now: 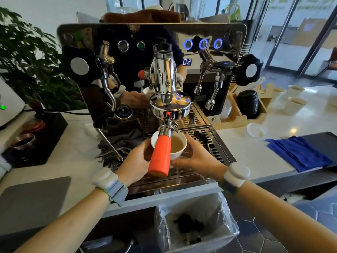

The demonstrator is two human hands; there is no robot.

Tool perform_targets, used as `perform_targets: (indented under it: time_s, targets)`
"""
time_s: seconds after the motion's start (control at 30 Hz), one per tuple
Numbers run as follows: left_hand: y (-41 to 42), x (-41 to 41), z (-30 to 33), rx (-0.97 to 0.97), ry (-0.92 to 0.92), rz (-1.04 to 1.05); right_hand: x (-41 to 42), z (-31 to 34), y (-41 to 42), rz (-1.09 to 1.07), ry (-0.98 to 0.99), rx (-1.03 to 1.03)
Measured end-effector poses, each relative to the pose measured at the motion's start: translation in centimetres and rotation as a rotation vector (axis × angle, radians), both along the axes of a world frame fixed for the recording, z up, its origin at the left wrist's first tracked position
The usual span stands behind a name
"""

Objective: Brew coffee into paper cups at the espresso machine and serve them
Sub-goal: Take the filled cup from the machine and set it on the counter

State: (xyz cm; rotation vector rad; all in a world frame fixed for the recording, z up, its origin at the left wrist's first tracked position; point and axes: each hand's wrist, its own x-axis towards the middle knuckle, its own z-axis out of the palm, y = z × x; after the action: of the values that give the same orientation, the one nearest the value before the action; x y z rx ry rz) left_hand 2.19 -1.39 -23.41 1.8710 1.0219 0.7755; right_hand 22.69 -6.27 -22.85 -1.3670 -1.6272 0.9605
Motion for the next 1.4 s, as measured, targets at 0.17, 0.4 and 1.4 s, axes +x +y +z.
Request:
perform_targets:
  time_s: [0.17,0.4,1.4]
  targets:
    - [-0.7,0.0,0.5,0.011,-0.011,-0.021,-0.3,0.3,-0.9,-0.007,0.002,0.009]
    - [-1.4,-0.6,-0.9,-0.027,-0.026,-0.081,-0.9,-0.5,-3.1,-0.028,0.038,-0.014]
    - [-12.1,21.9,1.0,-0.053,-0.156,-0.355,18.8,0.2,-18.1,-0.316,0.076,0.038]
